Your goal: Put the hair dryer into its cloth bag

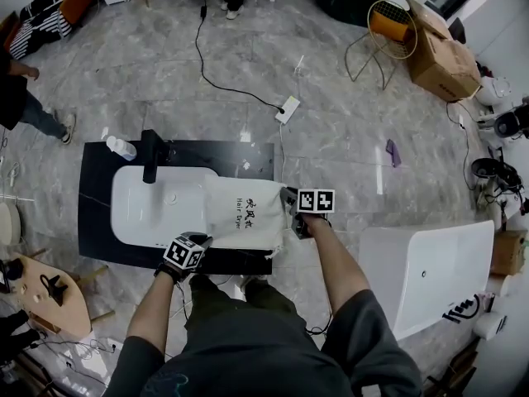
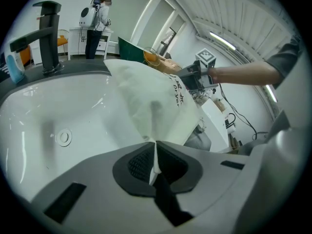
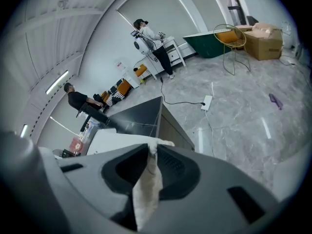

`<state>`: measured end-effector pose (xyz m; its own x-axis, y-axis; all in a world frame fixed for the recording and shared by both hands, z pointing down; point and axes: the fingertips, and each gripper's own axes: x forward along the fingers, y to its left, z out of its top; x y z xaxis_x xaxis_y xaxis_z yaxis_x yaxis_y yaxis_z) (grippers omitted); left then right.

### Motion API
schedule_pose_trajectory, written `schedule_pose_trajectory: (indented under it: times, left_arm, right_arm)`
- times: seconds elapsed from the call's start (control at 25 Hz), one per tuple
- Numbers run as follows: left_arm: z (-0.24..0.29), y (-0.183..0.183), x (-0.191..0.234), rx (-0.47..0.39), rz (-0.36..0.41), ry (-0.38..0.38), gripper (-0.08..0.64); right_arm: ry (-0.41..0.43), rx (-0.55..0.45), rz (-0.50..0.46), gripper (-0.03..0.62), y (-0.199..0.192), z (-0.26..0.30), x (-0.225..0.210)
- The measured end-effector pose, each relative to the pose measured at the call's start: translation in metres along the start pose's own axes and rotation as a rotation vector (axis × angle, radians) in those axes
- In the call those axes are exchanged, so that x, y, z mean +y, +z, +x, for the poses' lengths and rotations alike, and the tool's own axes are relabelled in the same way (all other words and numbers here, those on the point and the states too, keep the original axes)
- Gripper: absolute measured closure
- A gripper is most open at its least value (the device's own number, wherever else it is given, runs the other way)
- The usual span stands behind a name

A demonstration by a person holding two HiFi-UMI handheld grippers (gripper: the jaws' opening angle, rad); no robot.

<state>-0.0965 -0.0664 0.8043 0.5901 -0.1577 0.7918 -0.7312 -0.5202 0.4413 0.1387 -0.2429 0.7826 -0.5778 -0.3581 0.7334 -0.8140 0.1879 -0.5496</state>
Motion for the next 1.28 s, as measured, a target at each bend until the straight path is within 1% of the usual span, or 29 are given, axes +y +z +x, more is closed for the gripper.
schedule_pose_trajectory:
  times: [0.04, 0.08, 0.12, 0.16, 0.2, 0.24, 0.28, 0.36, 0.52, 0.6, 0.68, 0.76, 0.84, 1.04, 1.16, 1.28]
  left_arm:
    - [0.0, 0.001, 0.0, -0.004, -0.003, 0.001, 0.546]
    - [-0.001, 0.002, 0.0, -0.01, -0.005, -0.001, 0.504]
    - [-0.002, 0.004, 0.0, -0.021, -0.01, -0.007, 0.408]
    - [-0.004, 0.005, 0.0, -0.036, -0.02, -0.011, 0.296]
    - [-0.007, 0.007, 0.002, -0.053, -0.036, -0.011, 0.222]
    - [-0.011, 0.007, 0.006, -0.066, -0.055, -0.008, 0.201]
    - [-0.014, 0.007, 0.009, -0.074, -0.072, -0.003, 0.201]
    - [-0.017, 0.006, 0.014, -0.074, -0.086, 0.006, 0.201]
    - [-0.022, 0.012, 0.018, -0.082, -0.066, 0.024, 0.202]
    - [-0.029, 0.02, 0.021, -0.111, -0.064, 0.042, 0.202]
    - [-0.041, 0.035, 0.024, -0.162, -0.053, 0.068, 0.202]
    - [-0.059, 0.057, 0.025, -0.235, -0.02, 0.096, 0.204]
    - [-0.083, 0.085, 0.02, -0.326, 0.03, 0.122, 0.206]
    - [-0.159, 0.16, -0.014, -0.578, 0.159, 0.146, 0.207]
    - [-0.209, 0.193, -0.045, -0.716, 0.262, 0.155, 0.207]
    - [-0.247, 0.213, -0.07, -0.812, 0.339, 0.16, 0.207]
  right_arm:
    - [-0.006, 0.006, -0.022, 0.534, 0.0, -0.001, 0.0]
    - [-0.013, 0.012, -0.049, 0.503, -0.001, -0.002, 0.0]
    - [-0.021, 0.019, -0.079, 0.472, -0.001, -0.004, 0.001]
    - [-0.029, 0.024, -0.112, 0.42, 0.0, -0.006, 0.002]
    - [-0.035, 0.03, -0.146, 0.356, 0.001, -0.009, 0.003]
    - [-0.039, 0.038, -0.178, 0.312, 0.001, -0.011, 0.005]
    - [-0.04, 0.045, -0.201, 0.301, 0.001, -0.014, 0.007]
    - [-0.038, 0.042, -0.214, 0.3, 0.004, -0.017, 0.01]
    - [-0.048, 0.023, -0.221, 0.301, 0.011, -0.023, 0.013]
    - [-0.065, 0.01, -0.261, 0.301, 0.013, -0.029, 0.017]
    - [-0.085, -0.051, -0.322, 0.301, 0.022, -0.042, 0.027]
    - [-0.107, -0.165, -0.387, 0.301, 0.037, -0.063, 0.043]
    - [-0.123, -0.287, -0.451, 0.301, 0.049, -0.091, 0.066]
    - [-0.141, -0.521, -0.627, 0.301, 0.056, -0.168, 0.133]
    - [-0.158, -0.664, -0.679, 0.301, 0.053, -0.219, 0.165]
    - [-0.178, -0.743, -0.698, 0.301, 0.045, -0.254, 0.179]
